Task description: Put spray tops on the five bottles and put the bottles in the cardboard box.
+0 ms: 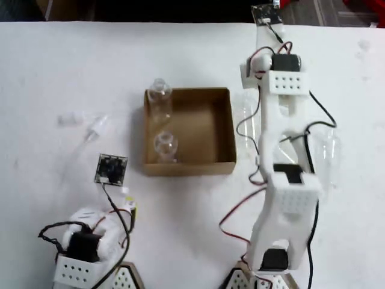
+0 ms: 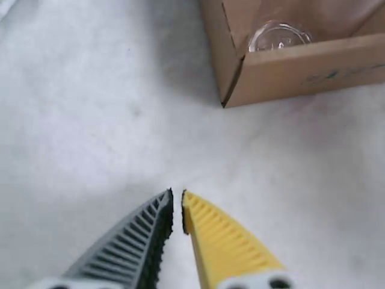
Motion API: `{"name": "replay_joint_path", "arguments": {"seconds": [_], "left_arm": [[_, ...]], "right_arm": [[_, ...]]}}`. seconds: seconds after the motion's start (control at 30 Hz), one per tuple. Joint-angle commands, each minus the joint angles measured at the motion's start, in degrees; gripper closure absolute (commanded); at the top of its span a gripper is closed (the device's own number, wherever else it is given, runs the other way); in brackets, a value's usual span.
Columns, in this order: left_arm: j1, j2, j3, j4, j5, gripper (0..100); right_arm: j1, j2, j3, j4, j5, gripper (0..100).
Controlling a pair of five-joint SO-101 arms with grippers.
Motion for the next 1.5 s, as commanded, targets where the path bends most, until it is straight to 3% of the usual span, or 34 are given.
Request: {"name": "replay_joint_path", "arguments": {"seconds": [0.0,0.43,0.9,1.47], "left_arm": [[0.75,-0.48,0.00,0.35,0.79,97],[0.75,-0.48,0.00,0.35,0.79,97],[0.75,-0.48,0.00,0.35,0.79,97],[0.75,-0.48,0.00,0.35,0.79,97]], "right_arm": [[0.75,7.78,-15.74,6.02,-0.44,88.2],[0.31,30.37,-43.08,15.69,1.67,85.5],[-1.98,30.99,-44.31,23.34,2.73,85.4],[-0.66,31.96,-42.55,23.52,2.55,85.4]]}}
